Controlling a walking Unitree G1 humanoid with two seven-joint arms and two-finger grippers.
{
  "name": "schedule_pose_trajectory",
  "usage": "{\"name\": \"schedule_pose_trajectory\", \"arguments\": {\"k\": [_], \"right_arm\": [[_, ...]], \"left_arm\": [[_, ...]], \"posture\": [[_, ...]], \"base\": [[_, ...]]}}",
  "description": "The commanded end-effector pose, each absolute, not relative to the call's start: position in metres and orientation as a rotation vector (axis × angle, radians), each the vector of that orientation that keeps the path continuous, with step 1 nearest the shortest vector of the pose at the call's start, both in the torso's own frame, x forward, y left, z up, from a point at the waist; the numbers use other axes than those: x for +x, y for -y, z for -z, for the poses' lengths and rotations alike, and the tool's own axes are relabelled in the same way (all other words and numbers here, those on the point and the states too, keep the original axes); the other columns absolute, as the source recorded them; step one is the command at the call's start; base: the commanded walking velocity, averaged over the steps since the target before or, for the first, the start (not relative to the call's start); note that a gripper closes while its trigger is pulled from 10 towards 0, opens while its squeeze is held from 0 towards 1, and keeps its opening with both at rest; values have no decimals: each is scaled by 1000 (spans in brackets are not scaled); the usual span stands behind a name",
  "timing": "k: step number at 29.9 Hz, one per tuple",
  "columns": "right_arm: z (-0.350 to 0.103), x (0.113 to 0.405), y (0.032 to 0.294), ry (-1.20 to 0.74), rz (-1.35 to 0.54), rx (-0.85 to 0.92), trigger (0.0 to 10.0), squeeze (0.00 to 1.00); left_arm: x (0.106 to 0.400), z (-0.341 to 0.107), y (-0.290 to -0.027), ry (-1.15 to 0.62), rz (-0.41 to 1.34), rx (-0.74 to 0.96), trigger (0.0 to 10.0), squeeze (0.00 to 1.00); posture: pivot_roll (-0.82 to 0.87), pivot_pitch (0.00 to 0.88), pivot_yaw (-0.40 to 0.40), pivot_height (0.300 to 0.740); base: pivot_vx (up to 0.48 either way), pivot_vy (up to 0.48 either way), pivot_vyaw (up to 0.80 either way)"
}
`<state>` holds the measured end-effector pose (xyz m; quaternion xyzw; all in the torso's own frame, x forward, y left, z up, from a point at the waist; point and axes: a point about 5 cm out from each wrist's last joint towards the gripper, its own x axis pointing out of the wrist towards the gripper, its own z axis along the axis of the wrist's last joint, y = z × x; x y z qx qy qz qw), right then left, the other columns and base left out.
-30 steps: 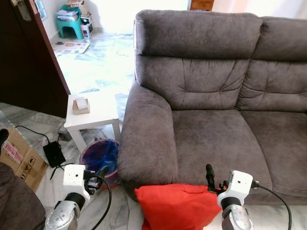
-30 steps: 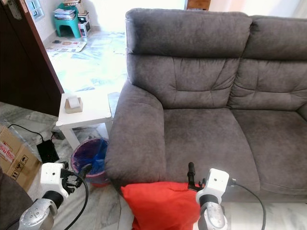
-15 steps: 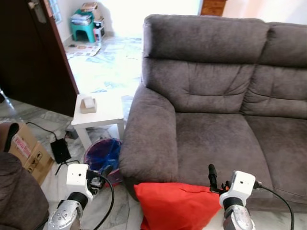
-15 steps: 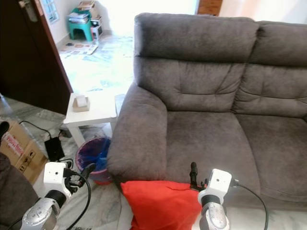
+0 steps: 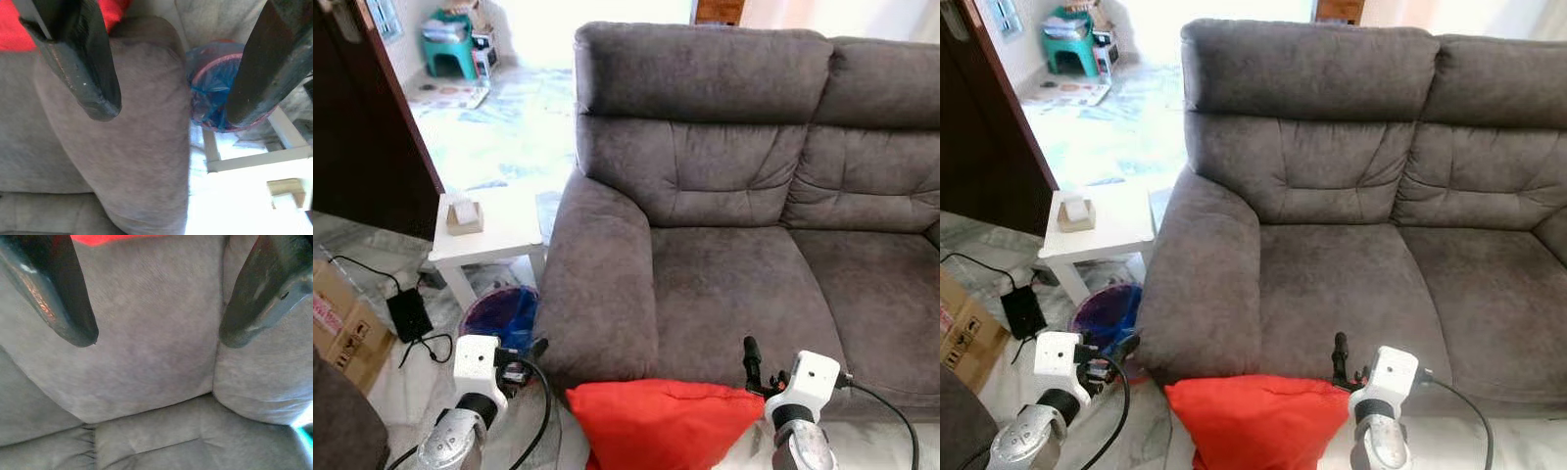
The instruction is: Move the pillow to the sofa from floor
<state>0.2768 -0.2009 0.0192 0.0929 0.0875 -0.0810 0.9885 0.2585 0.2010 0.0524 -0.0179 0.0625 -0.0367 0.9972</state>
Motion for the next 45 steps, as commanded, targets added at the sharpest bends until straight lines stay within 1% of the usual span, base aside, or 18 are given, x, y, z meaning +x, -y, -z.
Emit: {"name": "schedule_pose_trajectory", "arguments": {"k": [1, 15, 20, 27, 34, 44, 45], "right_arm": [[-18, 277, 199, -181, 161, 188, 10000, 0], [-20, 278, 196, -161, 162, 188, 10000, 0], [-25, 278, 199, -135, 168, 176, 10000, 0], [-23, 278, 201, -153, 174, 163, 10000, 0], [-25, 281, 198, -149, 161, 153, 10000, 0], [-24, 280, 198, -155, 167, 150, 10000, 0], [-23, 281, 197, -162, 163, 157, 10000, 0]], "left_arm": [[256, -52, -202, -141, 78, -27, 10000, 0], [258, -65, -200, -87, 132, -13, 10000, 0], [254, -62, -203, -94, 104, -13, 10000, 0], [254, -61, -200, -95, 105, -23, 10000, 0], [254, -60, -200, -98, 109, -13, 10000, 0], [254, -59, -201, -103, 107, -12, 10000, 0], [254, -59, -200, -103, 108, -12, 10000, 0]], "posture": [[89, 95, -8, 740], [90, 93, -5, 740], [89, 95, -8, 740], [90, 94, -10, 740], [89, 93, -10, 701], [90, 94, -10, 701], [90, 94, -10, 691]], "base": [[0, 0, 0], [0, 0, 0], [0, 0, 0], [0, 0, 0], [0, 0, 0], [0, 0, 0], [0, 0, 0]]}}
